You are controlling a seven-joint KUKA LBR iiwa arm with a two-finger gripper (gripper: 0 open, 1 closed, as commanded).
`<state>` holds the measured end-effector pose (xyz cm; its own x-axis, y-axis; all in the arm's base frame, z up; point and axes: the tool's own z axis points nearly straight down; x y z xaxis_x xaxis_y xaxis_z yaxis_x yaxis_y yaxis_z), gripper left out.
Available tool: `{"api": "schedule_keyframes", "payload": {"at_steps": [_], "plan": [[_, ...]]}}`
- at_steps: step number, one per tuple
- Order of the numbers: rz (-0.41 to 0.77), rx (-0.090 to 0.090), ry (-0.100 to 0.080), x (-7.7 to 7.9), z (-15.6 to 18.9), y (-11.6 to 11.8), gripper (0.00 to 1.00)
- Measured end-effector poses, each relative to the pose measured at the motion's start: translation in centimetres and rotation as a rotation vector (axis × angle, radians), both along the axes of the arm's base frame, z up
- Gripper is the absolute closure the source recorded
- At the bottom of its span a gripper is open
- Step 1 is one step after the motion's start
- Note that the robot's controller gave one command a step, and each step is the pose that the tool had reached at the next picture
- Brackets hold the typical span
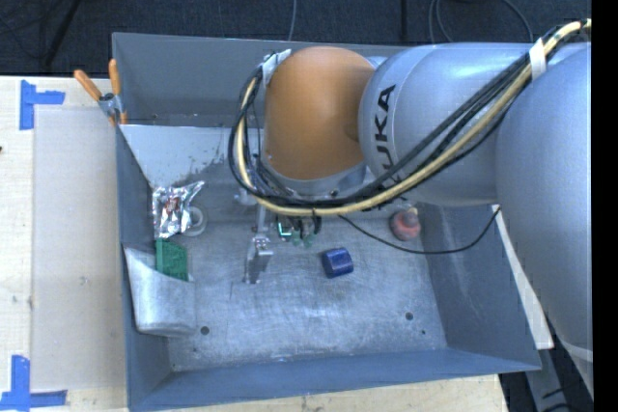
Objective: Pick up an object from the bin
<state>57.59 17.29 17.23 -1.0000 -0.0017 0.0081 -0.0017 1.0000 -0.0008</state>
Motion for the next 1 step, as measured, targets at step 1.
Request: {"api": "schedule_keyframes", "payload": {"at_steps": [1], "plan": [[-0.021, 0.003, -0.009, 4.35, -4.42, 6.33, 0.0]]}}
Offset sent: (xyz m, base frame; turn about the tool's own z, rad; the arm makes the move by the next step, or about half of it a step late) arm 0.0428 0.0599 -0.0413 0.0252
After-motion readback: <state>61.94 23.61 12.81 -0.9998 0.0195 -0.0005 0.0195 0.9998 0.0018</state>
